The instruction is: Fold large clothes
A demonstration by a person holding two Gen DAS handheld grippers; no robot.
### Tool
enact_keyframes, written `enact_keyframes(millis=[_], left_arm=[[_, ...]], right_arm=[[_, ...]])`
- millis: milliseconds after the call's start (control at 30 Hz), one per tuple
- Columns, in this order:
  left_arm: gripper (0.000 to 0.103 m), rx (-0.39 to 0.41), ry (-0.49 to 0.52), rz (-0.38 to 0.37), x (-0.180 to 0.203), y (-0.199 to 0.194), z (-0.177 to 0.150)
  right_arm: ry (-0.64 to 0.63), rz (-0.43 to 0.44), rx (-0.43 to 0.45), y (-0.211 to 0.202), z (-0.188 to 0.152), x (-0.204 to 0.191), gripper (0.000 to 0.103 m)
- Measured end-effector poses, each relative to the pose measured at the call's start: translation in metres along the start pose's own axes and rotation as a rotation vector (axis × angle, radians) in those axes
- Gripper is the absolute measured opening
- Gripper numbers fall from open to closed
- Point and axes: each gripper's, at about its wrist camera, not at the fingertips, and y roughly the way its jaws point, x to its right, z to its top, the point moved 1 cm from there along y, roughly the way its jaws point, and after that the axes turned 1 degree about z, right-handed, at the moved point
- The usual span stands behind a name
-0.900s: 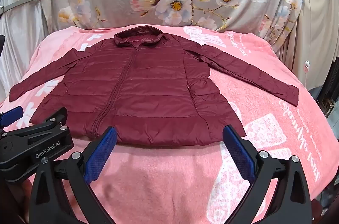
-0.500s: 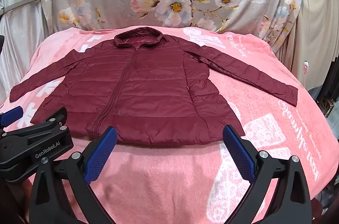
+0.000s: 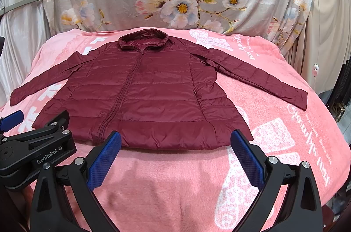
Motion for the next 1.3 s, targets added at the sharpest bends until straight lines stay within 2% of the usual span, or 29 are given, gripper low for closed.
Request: enact_keyframes(millis=[333,400,1300], left_arm=[[0.098,0.002,0.002,0.002,0.002,-0.009,0.004],[0.098,0.004,0.0,-0.002,-0.002,0.002,-0.004],[0.097,0.008,-0.012,-0.003,-0.01,0.003,-0.007]], right_arm=[[0.001,0.0,-0.001,-0.002,0.0,0.0,0.098],[0.0,0.0,-0.002,-0.002,0.0,0.0,0.098],[0.004,0.002,-0.001,-0.001,-0.002,0.001,0.098]])
